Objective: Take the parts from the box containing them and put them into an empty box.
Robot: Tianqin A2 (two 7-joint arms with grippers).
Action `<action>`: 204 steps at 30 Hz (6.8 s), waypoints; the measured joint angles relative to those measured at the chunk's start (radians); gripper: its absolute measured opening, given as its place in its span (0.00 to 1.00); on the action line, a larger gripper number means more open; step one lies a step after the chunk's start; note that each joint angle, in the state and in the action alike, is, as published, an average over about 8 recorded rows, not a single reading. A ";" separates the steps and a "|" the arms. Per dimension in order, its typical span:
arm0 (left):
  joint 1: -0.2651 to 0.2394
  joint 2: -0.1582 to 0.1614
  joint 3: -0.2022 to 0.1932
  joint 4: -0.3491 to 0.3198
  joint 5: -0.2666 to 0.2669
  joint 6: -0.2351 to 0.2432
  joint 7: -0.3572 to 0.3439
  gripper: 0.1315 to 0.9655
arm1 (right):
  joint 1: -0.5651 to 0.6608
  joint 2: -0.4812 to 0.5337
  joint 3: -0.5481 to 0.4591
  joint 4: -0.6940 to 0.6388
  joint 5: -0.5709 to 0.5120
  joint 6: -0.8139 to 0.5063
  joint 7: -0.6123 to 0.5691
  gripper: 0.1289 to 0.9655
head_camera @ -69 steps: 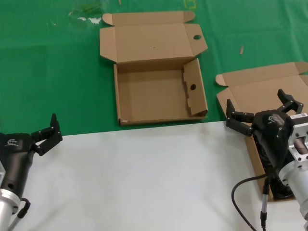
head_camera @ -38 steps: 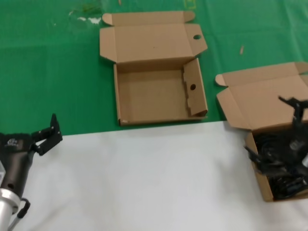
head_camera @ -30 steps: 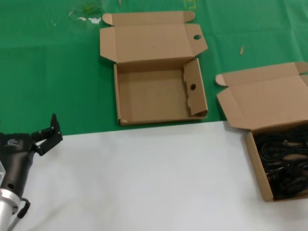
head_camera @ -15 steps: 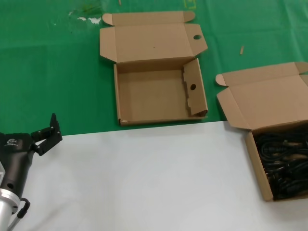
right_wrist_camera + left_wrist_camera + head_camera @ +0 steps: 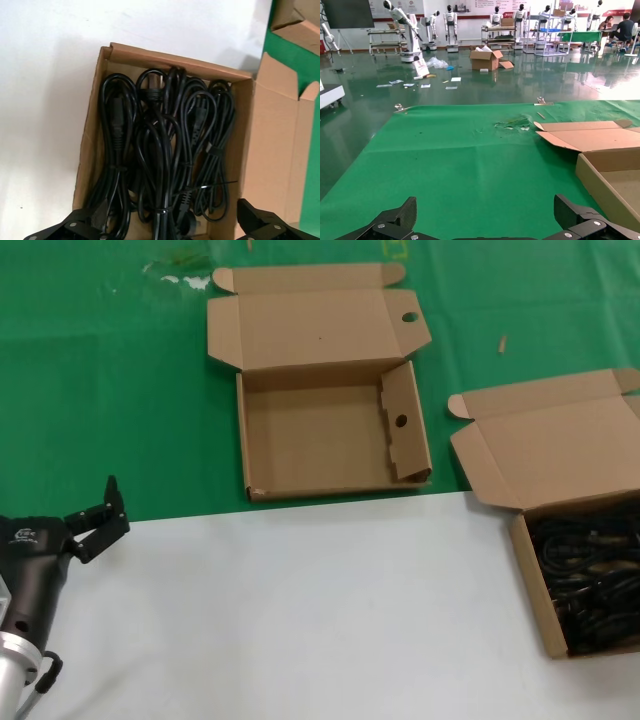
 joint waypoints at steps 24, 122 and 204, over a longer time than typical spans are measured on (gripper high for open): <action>0.000 0.000 0.000 0.000 0.000 0.000 0.000 1.00 | -0.011 0.035 -0.022 -0.041 0.024 0.030 0.004 0.48; 0.000 0.000 0.000 0.000 0.000 0.000 0.000 1.00 | 0.883 -0.801 -0.557 -0.584 -0.076 0.193 -0.402 0.39; 0.000 0.000 0.000 0.000 0.000 0.000 0.001 1.00 | 0.142 -0.853 -0.086 -0.195 0.697 0.761 -0.035 1.00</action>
